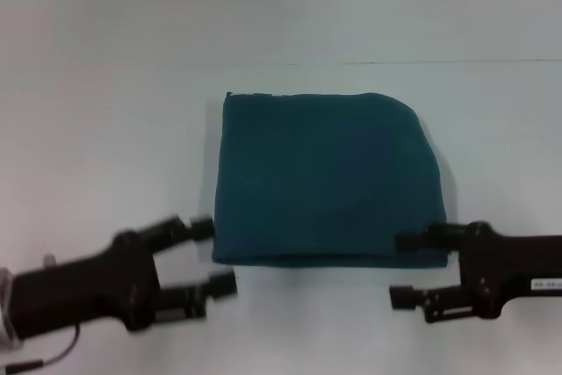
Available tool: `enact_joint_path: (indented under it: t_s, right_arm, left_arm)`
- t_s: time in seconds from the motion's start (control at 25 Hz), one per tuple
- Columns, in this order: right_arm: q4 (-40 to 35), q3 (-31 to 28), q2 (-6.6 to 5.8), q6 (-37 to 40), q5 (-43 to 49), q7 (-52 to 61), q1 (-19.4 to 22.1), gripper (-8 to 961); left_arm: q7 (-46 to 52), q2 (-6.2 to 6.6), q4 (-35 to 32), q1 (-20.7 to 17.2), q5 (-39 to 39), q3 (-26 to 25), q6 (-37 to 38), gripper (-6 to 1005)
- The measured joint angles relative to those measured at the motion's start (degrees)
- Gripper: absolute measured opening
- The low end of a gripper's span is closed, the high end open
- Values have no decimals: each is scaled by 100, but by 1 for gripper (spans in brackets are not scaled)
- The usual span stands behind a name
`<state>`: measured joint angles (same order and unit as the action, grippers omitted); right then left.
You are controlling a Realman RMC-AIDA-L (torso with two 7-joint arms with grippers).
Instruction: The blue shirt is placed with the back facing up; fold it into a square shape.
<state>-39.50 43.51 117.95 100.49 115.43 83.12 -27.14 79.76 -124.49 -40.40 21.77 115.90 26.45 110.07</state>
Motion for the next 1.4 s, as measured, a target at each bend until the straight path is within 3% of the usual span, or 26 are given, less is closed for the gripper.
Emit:
enact_joint_path:
  t_s: [0.28,1.4]
  right_arm:
    - [90,9,73,-13,550,165,-304,927]
    - [171,-45,96,-105,561,169,-364,927]
  left_arm:
    - [-177,-21,88,69,389,592,-40,923]
    - [-139,5,116,208,363,527,-170,923]
